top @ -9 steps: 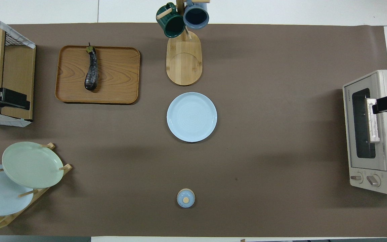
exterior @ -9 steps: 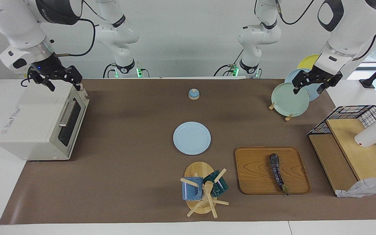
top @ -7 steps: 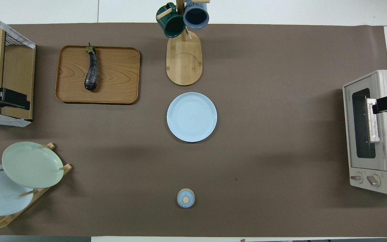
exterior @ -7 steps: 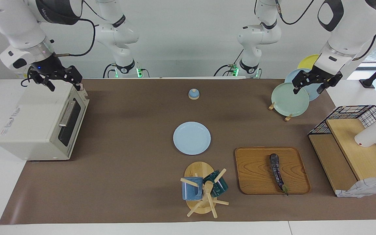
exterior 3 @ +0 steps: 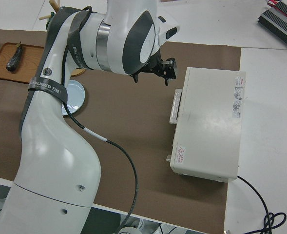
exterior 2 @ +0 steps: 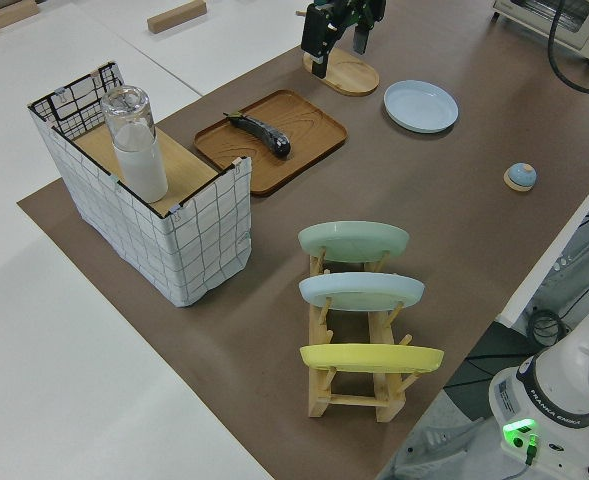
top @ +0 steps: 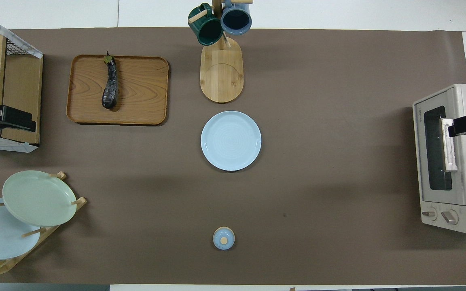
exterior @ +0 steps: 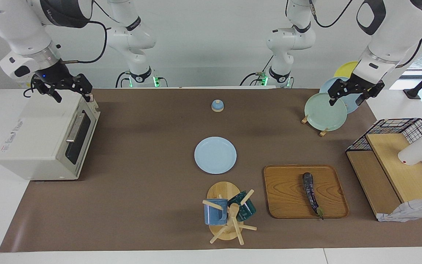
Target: Put eggplant into oven
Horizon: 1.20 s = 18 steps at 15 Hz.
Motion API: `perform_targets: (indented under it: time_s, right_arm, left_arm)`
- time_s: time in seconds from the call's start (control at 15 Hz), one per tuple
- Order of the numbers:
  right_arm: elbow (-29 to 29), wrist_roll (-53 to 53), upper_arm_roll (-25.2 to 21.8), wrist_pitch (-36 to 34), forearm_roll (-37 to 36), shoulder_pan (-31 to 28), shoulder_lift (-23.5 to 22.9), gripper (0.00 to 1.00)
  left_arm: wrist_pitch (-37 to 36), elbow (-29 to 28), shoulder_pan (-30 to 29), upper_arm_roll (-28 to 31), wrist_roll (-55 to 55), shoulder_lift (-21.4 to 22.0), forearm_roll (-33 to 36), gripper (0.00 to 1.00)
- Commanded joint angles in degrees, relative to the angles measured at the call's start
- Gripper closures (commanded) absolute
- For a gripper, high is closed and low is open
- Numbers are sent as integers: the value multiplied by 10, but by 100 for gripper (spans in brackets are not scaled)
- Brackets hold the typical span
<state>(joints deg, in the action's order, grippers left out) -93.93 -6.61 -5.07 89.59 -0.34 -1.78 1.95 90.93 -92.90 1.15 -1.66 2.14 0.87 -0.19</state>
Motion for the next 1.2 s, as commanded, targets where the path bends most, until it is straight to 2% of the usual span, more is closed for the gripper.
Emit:
perform_targets:
  time_s: [0.0, 0.07, 0.13, 0.2, 0.27, 0.4, 0.6, 0.74, 0.87, 1.0, 1.14]
  right_arm:
    - [-7, -19, 1, 2, 15, -5, 8, 0]
    - [-9, -20, 1, 2, 15, -4, 9, 19]
    - [-9, -20, 1, 2, 15, -3, 9, 57]
    - [-11, -18, 1, 5, 15, -2, 9, 85]
    - [-25, -14, 1, 19, 16, 2, 14, 100]
    - [-70, -12, 1, 58, 16, 9, 33, 100]
    - [-160, -14, 1, 152, 13, 13, 65, 100]
    - [-173, -10, 1, 160, -12, 13, 63, 100]
    - [-189, 20, 1, 162, -68, 13, 59, 100]
    - [-205, 78, 1, 168, -78, 12, 50, 100]
    - [-208, 84, 1, 178, -78, 5, 35, 100]
  left_arm:
    - [2, 6, -7, -6, 8, -1, 4, 0]
    - [5, 6, -6, -6, 7, -1, 4, 0]
    - [13, 5, -4, -6, 6, -1, 4, 0]
    - [18, 5, -4, -6, 6, -1, 4, 0]
    - [22, 4, -4, -6, 6, -2, 4, 0]
    - [27, 5, -2, -7, 6, -7, 3, 0]
    - [40, 7, 0, -7, 5, -31, -15, 0]
    - [45, 7, 1, -9, 5, -48, -17, 0]
    - [45, 24, 2, -11, 5, -83, -22, 0]
    - [46, 51, 12, -12, 6, -124, -24, 0]
    - [74, 49, 18, -12, 6, -144, -24, 0]
